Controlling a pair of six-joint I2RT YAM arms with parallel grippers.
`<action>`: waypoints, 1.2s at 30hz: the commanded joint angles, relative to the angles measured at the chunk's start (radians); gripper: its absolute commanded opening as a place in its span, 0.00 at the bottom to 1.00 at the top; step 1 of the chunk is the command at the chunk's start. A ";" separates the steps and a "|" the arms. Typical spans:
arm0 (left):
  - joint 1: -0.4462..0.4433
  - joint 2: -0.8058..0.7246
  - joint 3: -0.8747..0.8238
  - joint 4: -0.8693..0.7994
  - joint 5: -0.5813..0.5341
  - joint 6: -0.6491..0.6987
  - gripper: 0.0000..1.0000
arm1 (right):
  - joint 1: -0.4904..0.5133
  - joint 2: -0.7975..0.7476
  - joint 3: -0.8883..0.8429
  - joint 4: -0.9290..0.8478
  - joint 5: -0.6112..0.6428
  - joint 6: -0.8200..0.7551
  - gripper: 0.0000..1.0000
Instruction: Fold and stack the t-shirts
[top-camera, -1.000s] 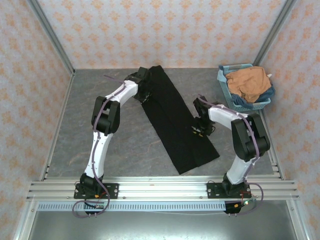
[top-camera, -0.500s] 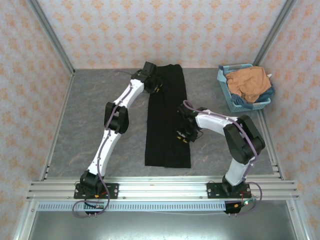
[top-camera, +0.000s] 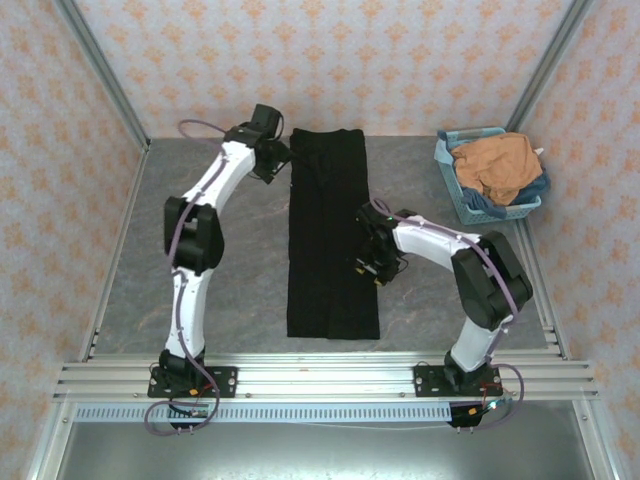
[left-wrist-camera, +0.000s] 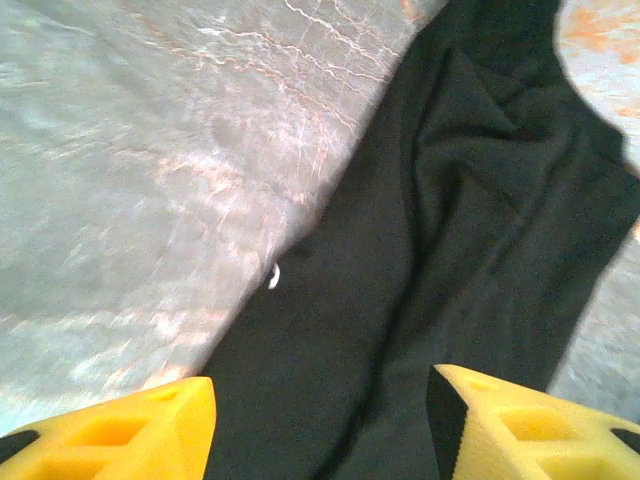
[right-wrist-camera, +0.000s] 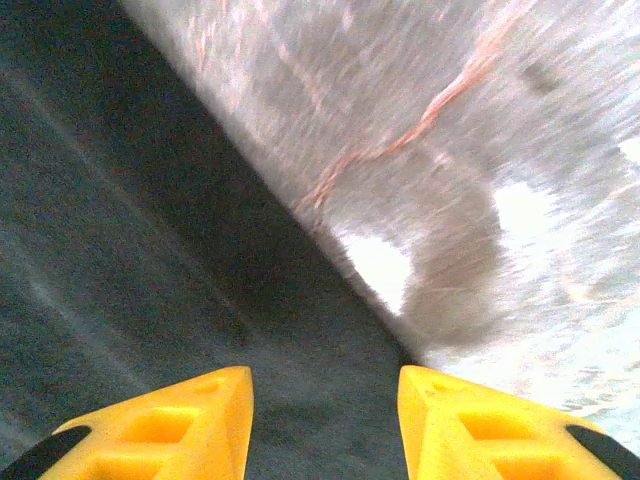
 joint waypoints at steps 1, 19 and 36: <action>-0.027 -0.164 -0.213 -0.014 0.056 0.083 0.56 | -0.032 -0.093 0.033 -0.098 0.057 -0.075 0.43; -0.463 -0.717 -1.288 0.108 0.318 0.050 0.52 | 0.058 -0.301 -0.281 -0.146 -0.230 -0.191 0.46; -0.527 -0.562 -1.264 0.149 0.314 0.065 0.23 | 0.127 -0.317 -0.373 -0.068 -0.248 -0.100 0.48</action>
